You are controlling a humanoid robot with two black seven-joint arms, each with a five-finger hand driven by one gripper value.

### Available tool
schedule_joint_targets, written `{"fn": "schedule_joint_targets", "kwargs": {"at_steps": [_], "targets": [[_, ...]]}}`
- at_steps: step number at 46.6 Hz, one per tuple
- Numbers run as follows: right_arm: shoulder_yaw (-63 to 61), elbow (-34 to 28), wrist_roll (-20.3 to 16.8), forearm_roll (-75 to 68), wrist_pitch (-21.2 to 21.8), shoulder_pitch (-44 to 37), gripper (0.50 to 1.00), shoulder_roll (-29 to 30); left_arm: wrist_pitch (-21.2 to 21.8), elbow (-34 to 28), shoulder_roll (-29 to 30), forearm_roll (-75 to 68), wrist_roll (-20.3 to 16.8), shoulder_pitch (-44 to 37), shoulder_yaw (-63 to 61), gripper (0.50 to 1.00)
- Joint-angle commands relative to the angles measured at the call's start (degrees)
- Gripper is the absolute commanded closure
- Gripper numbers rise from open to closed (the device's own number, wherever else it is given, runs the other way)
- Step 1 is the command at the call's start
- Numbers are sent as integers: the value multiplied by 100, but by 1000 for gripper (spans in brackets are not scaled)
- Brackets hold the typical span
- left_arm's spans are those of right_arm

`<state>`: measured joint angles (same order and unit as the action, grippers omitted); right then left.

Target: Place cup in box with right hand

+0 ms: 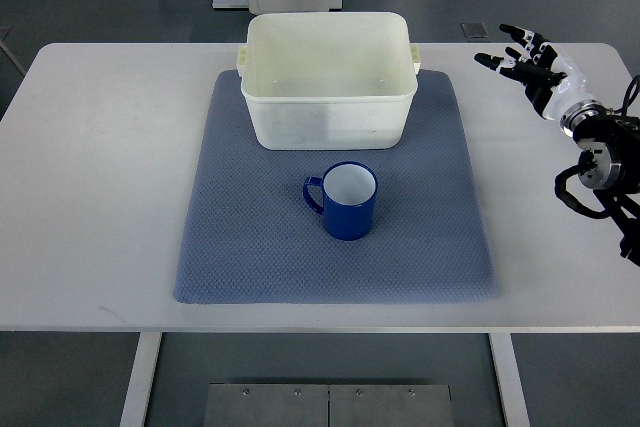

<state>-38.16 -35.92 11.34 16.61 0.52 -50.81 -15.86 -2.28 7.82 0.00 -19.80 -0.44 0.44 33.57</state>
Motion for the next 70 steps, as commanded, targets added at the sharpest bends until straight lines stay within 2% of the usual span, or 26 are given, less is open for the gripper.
{"fn": "schedule_joint_targets", "kwargs": {"at_steps": [1, 70], "targets": [[2, -3, 0, 0, 0, 1, 500, 4, 0, 1, 0, 2, 0, 0, 0, 500], [-7, 41, 0, 0, 62, -35, 500, -31, 0, 1, 0, 2, 0, -9, 0, 500]]}}
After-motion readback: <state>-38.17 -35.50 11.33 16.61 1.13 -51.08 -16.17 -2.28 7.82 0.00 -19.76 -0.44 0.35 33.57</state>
